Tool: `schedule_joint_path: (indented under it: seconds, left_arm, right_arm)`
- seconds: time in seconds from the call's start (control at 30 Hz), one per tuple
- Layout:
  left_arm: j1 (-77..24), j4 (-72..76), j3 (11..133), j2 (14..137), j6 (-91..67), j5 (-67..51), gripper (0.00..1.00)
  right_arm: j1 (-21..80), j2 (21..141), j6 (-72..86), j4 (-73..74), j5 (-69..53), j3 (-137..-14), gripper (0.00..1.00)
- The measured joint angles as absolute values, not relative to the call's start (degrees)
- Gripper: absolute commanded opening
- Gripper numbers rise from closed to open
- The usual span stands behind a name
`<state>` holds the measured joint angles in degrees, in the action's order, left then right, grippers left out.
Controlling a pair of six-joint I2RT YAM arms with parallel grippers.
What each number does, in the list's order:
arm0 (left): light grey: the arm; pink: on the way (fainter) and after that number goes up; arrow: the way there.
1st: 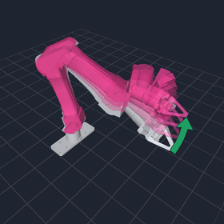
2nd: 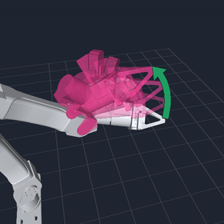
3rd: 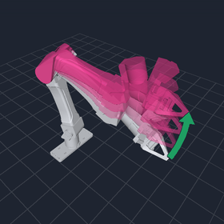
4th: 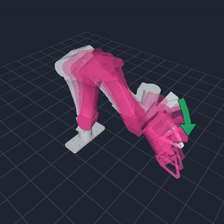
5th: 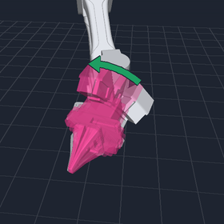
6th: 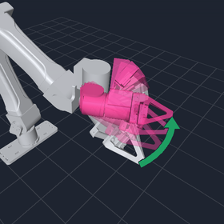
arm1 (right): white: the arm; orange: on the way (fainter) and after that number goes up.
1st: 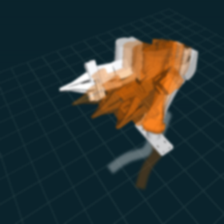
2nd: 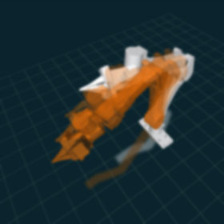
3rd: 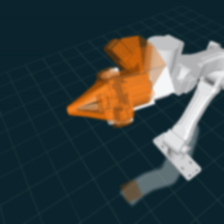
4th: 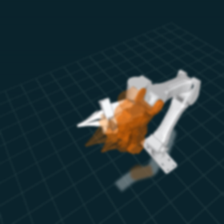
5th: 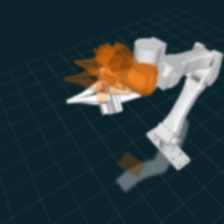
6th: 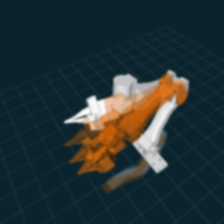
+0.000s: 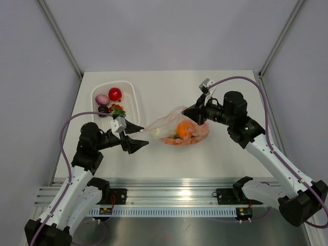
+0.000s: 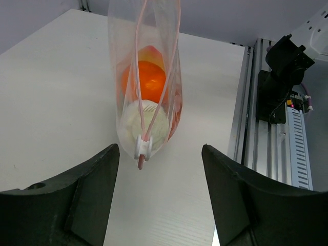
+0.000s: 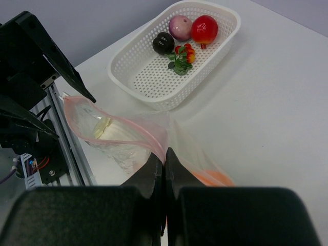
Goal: Place the food in the zip-top bag and seal the zipper
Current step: Zip the zipper food storage bag at the center of the board.
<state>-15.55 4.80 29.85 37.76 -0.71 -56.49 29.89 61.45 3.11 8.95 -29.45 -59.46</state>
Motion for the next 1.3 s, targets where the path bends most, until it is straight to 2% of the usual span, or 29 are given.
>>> schedule_joint_path:
  seconds: [0.3,0.47,0.87,1.03,1.07,1.13,1.3]
  left_arm:
    - [-15.6,4.7,29.8,39.3,-1.5,-56.4,0.54]
    - [-15.6,6.3,29.7,39.6,-3.2,-55.8,0.51]
    - [-15.6,17.2,28.3,42.3,-11.8,-55.1,0.28]
    - [-15.6,18.0,28.3,42.5,-12.6,-55.0,0.31]
    - [-15.6,18.1,28.3,42.5,-12.6,-55.0,0.38]
    - [-15.6,18.1,28.3,42.3,-12.6,-54.7,0.45]
    - [-15.6,18.1,27.9,41.6,-13.0,-53.8,0.37]
  right_arm:
    - [29.5,61.3,4.6,7.9,-29.6,-59.5,0.0]
    - [29.4,61.3,5.3,7.2,-29.7,-59.5,0.0]
    - [29.2,61.3,6.1,7.0,-31.0,-59.5,0.0]
    - [29.2,61.3,6.1,7.0,-31.0,-59.5,0.0]
    - [29.2,61.3,6.1,7.0,-31.0,-59.5,0.0]
    - [29.2,61.3,6.2,7.0,-31.0,-59.5,0.0]
    - [29.0,61.3,6.3,7.0,-31.0,-59.5,0.0]
